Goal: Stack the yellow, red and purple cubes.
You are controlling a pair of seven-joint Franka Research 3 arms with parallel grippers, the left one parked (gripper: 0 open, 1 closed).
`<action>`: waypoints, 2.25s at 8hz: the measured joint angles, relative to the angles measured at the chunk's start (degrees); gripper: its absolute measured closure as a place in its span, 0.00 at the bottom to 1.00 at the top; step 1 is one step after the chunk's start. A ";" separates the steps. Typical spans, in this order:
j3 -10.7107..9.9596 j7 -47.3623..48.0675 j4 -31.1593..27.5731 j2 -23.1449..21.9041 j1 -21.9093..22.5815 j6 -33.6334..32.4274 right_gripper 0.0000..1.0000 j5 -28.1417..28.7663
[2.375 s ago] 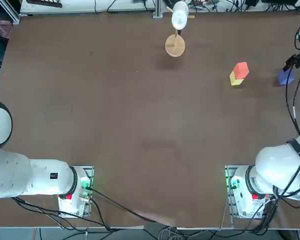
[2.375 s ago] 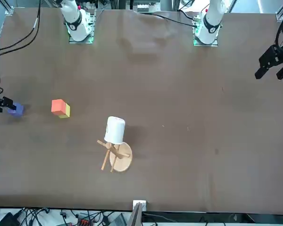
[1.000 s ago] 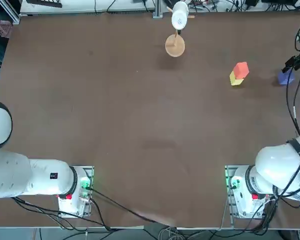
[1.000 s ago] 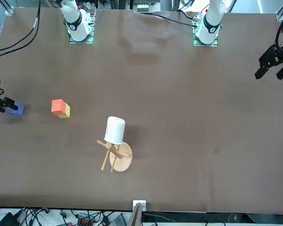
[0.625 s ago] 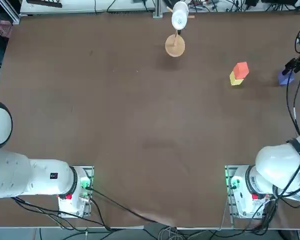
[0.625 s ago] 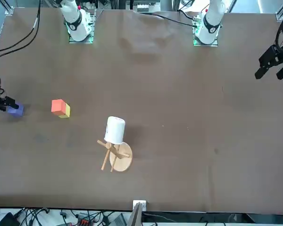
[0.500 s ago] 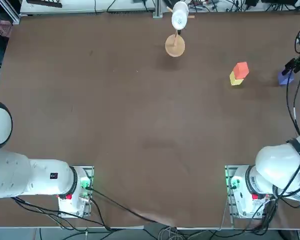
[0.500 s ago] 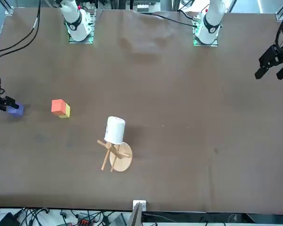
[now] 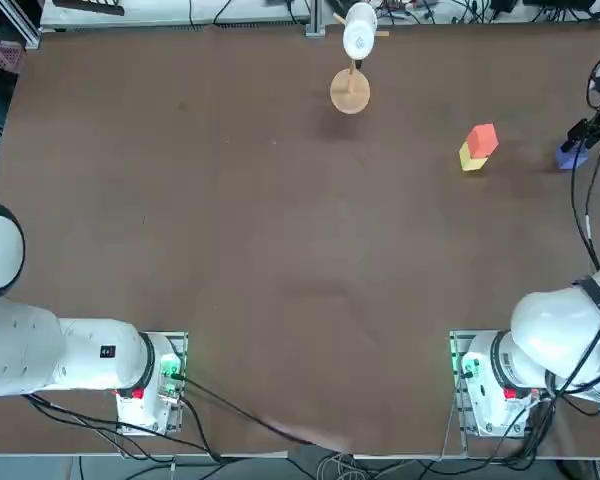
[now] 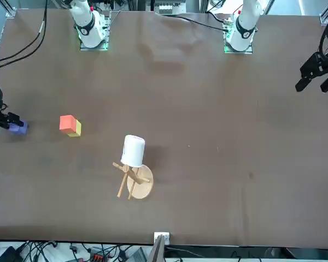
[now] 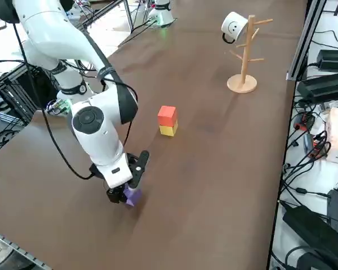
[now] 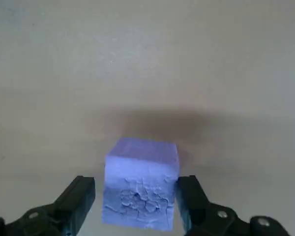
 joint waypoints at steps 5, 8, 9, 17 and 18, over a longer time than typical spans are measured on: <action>0.02 0.00 0.00 0.57 0.03 0.15 0.00 0.00; 0.04 0.00 0.00 0.84 0.04 0.17 0.03 0.01; 0.04 0.00 0.00 0.84 0.05 0.17 0.06 0.01; 0.34 -0.12 0.73 -0.65 1.28 -2.87 0.41 0.04; 0.38 -0.12 0.92 -2.51 1.98 -6.17 0.41 0.10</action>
